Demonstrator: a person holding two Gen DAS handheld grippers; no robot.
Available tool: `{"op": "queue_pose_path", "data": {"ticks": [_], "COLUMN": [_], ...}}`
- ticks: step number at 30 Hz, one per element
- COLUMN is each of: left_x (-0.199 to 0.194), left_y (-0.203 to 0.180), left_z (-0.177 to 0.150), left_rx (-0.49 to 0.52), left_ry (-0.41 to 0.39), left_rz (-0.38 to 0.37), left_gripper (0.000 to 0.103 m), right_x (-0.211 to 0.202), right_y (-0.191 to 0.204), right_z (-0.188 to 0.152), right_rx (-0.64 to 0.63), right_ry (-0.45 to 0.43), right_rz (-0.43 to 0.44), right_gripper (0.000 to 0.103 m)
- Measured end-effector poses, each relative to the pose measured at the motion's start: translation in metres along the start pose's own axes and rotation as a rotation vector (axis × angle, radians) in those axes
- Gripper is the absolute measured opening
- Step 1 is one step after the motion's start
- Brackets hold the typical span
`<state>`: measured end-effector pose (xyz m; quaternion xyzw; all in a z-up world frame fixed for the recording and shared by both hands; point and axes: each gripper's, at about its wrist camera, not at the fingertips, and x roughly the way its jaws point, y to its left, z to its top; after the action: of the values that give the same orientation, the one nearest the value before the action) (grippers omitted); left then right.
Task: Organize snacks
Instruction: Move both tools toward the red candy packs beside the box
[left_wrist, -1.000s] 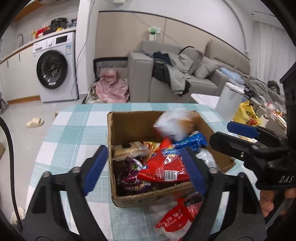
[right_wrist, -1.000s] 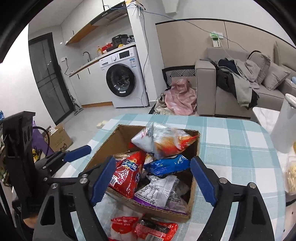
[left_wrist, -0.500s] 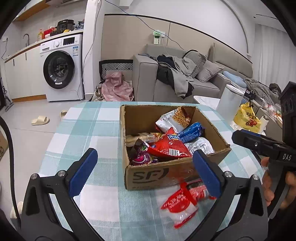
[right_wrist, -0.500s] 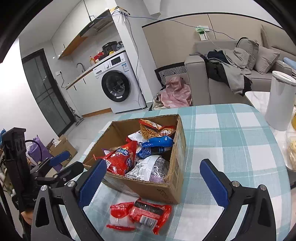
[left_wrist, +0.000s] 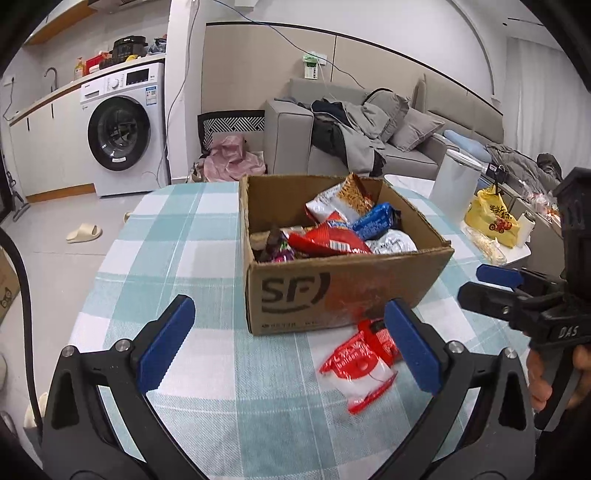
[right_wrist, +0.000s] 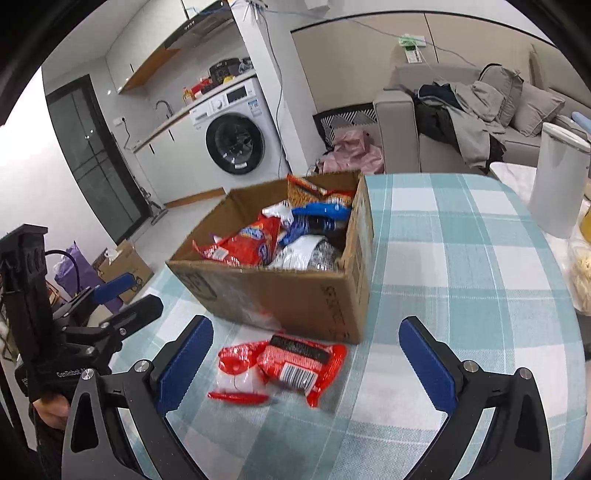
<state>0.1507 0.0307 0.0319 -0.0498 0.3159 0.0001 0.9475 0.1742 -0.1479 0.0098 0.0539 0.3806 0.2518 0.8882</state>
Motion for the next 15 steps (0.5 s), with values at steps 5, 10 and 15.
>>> {"op": "queue_pose_path", "data": {"ticks": [5, 10, 15], "left_x": [0.006, 0.018, 0.030], "left_y": [-0.003, -0.006, -0.006], "left_z": [-0.006, -0.013, -0.018], "left_rx": [0.011, 0.021, 0.024], "left_ry": [0.023, 0.064, 0.097], "left_rz": [-0.005, -0.004, 0.004], "left_gripper": [0.102, 0.102, 0.102], "right_x": [0.012, 0.030, 0.048], "right_y": [0.003, 0.004, 0.001], "right_z": [-0.008, -0.015, -0.022], "right_rx": [-0.009, -0.016, -0.013], "right_ry": [0.045, 0.112, 0.175], "right_rz": [-0.012, -0.028, -0.051], "right_gripper": [0.103, 0.103, 0.103]}}
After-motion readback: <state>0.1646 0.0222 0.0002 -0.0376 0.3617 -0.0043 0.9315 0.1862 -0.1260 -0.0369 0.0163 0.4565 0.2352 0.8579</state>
